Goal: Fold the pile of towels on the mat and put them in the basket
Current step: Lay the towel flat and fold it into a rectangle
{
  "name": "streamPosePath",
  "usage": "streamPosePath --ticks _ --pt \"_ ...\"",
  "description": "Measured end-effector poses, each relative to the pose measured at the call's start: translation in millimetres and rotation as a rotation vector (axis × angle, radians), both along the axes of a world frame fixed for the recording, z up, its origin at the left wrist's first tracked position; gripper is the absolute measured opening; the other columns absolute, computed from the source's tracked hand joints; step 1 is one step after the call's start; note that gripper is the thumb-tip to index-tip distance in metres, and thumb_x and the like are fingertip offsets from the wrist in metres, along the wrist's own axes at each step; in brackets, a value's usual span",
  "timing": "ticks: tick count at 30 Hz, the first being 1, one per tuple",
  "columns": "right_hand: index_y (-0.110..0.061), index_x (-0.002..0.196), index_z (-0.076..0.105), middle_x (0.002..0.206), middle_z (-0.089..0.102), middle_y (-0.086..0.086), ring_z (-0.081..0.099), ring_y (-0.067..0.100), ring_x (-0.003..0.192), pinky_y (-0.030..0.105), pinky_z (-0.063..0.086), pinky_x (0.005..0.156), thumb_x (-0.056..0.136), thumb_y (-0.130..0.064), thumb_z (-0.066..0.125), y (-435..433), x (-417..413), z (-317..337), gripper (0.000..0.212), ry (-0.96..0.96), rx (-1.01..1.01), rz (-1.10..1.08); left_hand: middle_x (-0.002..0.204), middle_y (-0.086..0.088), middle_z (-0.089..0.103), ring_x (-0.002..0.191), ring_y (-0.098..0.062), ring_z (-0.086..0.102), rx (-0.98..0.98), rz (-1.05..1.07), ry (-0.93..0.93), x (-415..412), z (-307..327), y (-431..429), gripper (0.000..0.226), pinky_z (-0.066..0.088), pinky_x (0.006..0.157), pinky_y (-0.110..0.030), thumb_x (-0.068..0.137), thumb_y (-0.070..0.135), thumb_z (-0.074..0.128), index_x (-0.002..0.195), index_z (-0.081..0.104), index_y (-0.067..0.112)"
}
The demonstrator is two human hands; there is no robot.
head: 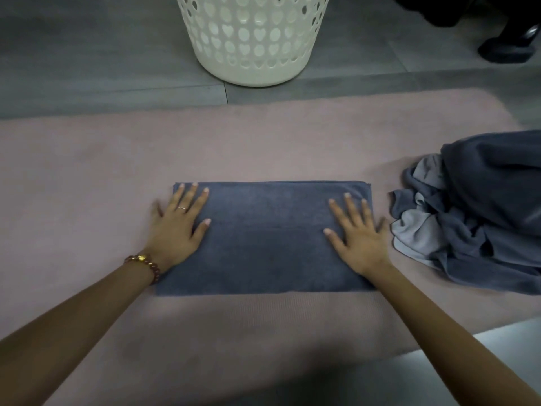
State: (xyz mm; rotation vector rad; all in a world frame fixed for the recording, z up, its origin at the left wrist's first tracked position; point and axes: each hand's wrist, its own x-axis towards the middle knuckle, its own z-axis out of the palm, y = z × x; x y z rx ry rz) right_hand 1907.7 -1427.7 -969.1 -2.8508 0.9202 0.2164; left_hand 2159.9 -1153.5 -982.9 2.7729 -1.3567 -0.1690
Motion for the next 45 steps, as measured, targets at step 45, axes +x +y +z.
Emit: streamPosePath --ticks 45 --pt "-0.003 0.123 0.053 0.099 0.06 0.011 0.059 0.03 0.098 0.02 0.042 0.073 0.087 -0.011 0.062 45 -99 7 0.038 -0.626 0.48 -0.703 0.109 -0.026 0.059 0.1 -0.04 0.055 -0.643 0.611 0.444 -101 9 71 0.039 0.044 0.087 -0.048 0.085 0.002 0.062 0.12 0.048 -0.003"
